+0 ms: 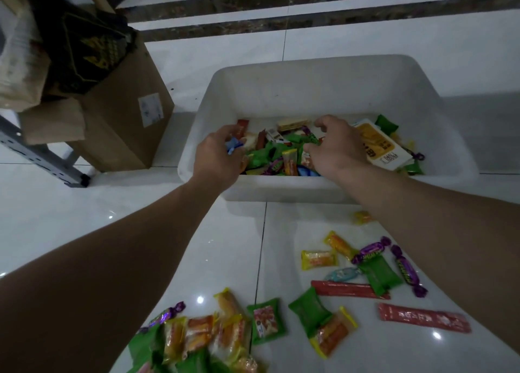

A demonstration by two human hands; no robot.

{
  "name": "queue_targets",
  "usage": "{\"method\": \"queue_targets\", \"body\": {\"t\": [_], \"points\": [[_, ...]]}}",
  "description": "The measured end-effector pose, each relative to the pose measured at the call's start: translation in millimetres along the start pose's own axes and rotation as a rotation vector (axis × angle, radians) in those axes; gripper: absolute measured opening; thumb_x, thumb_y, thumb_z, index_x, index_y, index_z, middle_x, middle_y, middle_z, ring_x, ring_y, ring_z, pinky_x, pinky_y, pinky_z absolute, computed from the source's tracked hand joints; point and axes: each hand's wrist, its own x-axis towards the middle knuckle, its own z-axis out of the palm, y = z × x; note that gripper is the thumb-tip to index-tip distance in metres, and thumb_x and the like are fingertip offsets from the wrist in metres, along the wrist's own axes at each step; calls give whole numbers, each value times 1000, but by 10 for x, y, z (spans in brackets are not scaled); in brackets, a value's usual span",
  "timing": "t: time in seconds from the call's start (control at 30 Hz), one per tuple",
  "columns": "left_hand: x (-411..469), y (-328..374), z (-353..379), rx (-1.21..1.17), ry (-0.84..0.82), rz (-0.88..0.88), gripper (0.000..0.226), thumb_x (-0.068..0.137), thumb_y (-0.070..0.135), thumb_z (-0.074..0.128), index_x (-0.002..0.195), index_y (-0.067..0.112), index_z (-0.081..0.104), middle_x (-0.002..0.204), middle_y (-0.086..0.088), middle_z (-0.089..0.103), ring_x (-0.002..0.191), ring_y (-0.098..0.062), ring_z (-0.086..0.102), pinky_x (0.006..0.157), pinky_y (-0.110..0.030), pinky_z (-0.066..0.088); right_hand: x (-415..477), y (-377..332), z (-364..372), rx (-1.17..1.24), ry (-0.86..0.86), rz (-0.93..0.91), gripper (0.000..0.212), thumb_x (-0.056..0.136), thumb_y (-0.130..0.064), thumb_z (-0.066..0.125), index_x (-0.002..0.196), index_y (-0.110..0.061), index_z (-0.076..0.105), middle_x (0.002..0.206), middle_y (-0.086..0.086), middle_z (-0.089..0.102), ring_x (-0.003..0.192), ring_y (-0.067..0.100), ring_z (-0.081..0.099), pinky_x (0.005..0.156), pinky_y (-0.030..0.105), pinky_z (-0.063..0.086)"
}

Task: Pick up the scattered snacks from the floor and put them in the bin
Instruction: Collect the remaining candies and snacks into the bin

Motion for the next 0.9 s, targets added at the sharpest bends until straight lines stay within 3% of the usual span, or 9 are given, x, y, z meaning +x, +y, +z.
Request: {"method": "queue_targets", "body": {"t": [0.23, 0.37, 0.5, 0.6, 0.8, 0.9], "points": [[-354, 110, -374, 22, 33, -34, 45, 91, 26, 62, 135, 27, 50, 133, -1, 55, 118, -21, 53, 95, -33, 46, -303, -238, -77, 35, -100, -117, 46, 88, -34, 63, 131, -22, 54, 132, 4, 56, 120, 27, 52, 99, 40, 46], [-637, 90, -732, 2, 87, -112, 49, 91, 30, 62, 138, 25, 47, 137, -2, 53, 119, -19, 52, 88, -28, 43, -581, -517, -123, 52, -177, -213, 56, 87, -37, 66, 137, -20, 48, 138, 4, 50, 126, 25, 47, 103, 36, 42], [-977, -30, -1121, -2, 186, -176, 50, 88, 32, 65, 136, 24, 50, 134, -1, 57, 121, -21, 53, 103, -35, 43, -968, -761, -54, 55, -238, -330, 58, 86, -41, 64, 138, -22, 46, 139, 4, 47, 127, 23, 44, 100, 33, 37], [-1320, -148, -1351, 49, 220, -220, 47, 88, 34, 65, 133, 24, 53, 133, 0, 57, 121, -21, 52, 102, -38, 44, -1350, -792, 153, 57, -319, -383, 66, 87, -49, 60, 144, -25, 37, 148, 0, 39, 134, 21, 37, 108, 37, 35], [-1928, -447, -1652, 155, 226, -335, 49, 89, 36, 63, 136, 28, 50, 135, -3, 55, 117, -21, 54, 92, -27, 42, -2041, -736, 476, 29, -560, -405, 68, 89, -53, 56, 148, -29, 29, 154, -5, 29, 140, 18, 29, 110, 37, 30], [-2124, -631, -1594, 135, 196, -370, 51, 89, 36, 64, 137, 28, 49, 137, -5, 53, 120, -22, 52, 98, -30, 40, -2118, -688, 521, -25, -585, -440, 69, 90, -53, 54, 149, -30, 26, 155, -6, 26, 141, 18, 26, 111, 37, 30]]}}
